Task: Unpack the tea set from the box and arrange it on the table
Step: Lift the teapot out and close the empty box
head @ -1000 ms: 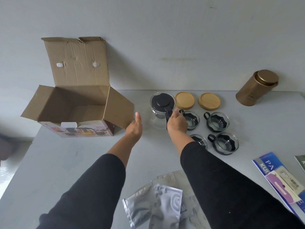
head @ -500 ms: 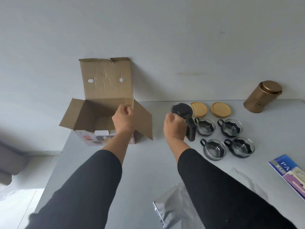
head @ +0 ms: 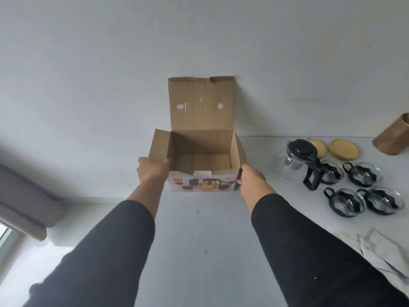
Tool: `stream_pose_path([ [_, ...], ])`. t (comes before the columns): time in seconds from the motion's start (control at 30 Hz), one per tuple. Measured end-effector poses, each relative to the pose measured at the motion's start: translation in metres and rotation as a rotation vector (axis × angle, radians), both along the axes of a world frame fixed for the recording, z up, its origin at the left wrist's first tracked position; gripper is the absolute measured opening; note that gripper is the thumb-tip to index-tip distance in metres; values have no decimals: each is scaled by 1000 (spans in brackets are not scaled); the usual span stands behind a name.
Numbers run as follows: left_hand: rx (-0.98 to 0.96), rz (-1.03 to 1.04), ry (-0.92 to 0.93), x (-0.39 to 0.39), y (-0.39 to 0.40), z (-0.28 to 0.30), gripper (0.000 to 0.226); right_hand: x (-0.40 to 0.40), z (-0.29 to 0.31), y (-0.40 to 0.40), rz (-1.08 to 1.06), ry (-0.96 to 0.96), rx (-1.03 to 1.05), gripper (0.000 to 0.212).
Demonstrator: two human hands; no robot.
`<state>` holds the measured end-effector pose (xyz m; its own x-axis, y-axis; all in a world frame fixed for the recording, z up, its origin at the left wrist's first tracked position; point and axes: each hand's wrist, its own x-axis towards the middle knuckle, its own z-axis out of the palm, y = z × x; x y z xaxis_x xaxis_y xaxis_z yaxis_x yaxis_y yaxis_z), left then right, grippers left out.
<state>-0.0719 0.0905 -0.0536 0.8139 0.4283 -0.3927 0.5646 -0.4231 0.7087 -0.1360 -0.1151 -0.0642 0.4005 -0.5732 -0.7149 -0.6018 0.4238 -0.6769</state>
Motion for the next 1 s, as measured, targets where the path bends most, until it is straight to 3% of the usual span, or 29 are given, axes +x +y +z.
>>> stream_pose_path([
  [0.1, 25, -69, -89, -3, -1, -2, 42, -4, 12, 2, -120, -46, -8, 13],
  [0.17, 20, -92, -137, -5, -3, 0, 38, -6, 21, 4, -173, -96, -16, 26],
  [0.33, 28, -124, -338, -2, -10, 2, 32, -4, 35, 15, -332, -183, -88, 33],
  [0.47, 110, -257, -410, 7, -21, 0, 53, 2, 33, 15, -190, -197, -292, 46],
  [0.6, 253, -312, -341, 23, -24, -12, 46, 13, 27, 11, 47, -152, -420, 36],
  [0.73, 277, -334, -355, 46, -28, -8, 39, 38, 30, -6, 81, -155, -432, 33],
  [0.9, 189, -305, -390, 83, -36, 3, 32, 86, 46, -23, 187, -182, -474, 36],
  [1.0, 43, -173, -272, 112, -43, 10, 47, 113, 56, -28, 161, -253, -365, 27],
])
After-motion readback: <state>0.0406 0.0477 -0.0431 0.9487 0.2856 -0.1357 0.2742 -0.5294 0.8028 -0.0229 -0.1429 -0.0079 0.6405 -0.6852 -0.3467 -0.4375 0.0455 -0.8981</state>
